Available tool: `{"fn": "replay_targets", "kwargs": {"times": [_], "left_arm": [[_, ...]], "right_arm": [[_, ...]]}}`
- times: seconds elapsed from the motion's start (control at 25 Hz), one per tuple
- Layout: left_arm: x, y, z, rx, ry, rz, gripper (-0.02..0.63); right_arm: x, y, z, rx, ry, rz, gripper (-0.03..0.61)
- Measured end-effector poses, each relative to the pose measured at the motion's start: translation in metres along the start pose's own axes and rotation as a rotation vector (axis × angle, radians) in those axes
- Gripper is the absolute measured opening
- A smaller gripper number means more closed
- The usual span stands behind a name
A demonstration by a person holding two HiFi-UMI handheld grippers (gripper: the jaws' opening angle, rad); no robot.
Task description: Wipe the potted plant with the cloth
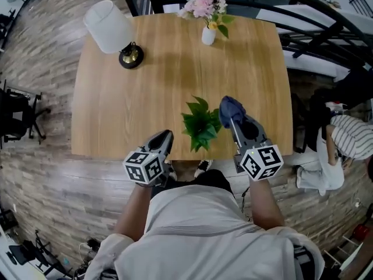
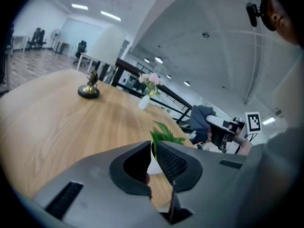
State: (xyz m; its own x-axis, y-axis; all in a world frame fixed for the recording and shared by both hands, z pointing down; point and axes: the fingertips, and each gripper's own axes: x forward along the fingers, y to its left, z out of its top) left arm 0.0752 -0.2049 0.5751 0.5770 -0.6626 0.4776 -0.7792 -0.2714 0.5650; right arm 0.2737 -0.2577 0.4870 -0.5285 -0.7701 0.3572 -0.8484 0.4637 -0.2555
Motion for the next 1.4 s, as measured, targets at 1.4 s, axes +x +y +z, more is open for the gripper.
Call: {"fn": "replay_targets", "kwargs": {"times": [1.4], "left_arm": [[0.079,-0.006,-0.073,-0.553,0.224,-0.34,0.094]], "right_arm": [[0.088,0.077,-0.081,-0.041,0.407,0.291,0.133]]}}
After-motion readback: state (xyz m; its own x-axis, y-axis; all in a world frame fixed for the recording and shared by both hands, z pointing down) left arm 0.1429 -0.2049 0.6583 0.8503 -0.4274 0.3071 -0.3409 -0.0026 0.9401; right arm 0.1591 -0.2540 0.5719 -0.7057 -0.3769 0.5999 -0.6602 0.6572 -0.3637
